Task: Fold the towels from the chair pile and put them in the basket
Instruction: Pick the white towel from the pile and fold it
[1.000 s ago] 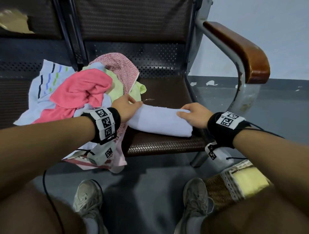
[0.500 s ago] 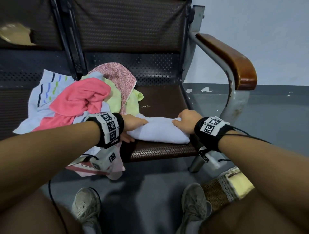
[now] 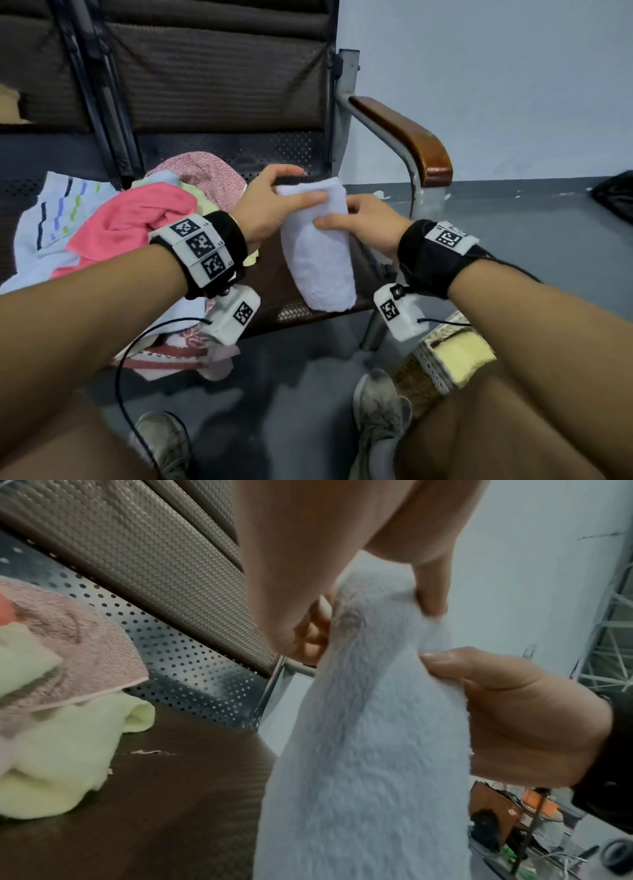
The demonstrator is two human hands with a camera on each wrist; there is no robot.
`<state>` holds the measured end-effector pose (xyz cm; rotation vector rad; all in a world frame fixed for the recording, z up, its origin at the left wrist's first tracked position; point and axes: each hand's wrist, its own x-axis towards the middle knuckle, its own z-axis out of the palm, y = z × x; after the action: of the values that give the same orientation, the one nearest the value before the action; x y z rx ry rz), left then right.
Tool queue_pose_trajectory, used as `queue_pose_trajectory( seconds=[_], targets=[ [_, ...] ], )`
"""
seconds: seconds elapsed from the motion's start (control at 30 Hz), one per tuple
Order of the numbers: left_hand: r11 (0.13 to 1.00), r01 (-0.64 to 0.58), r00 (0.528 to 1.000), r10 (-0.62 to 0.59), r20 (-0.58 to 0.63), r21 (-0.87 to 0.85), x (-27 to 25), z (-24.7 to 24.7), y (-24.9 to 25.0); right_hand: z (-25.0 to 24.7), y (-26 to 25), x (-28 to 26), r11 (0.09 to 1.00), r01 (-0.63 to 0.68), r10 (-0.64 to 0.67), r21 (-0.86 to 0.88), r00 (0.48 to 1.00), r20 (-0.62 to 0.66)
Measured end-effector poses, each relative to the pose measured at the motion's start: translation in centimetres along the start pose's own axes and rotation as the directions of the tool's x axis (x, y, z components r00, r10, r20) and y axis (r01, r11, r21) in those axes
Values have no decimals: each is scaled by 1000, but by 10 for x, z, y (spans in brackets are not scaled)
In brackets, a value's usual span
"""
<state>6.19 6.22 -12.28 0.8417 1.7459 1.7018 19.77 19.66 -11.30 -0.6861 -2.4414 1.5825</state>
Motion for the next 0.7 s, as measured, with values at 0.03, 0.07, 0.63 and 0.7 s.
queue_pose_trajectory(
  seconds=[0.03,0.07,0.63,0.7],
  targets=[
    [999,34,999,-35,-10,-32,-1,4,1,-7,0,-5,998,-12,13,55,1000,-16],
    [995,80,997,-79,14,-53,-3,8,1,-15,0,-11,993,-25,29,112,999,-31],
    [857,329,703,-503,502,397,1,319,-100,-182,244,-173,659,-197,653,726,630,-421],
    [808,386,672,-577,464,446,-4,352,-124,-183,280,-185,603,-231,719,764,572,-394]
  ],
)
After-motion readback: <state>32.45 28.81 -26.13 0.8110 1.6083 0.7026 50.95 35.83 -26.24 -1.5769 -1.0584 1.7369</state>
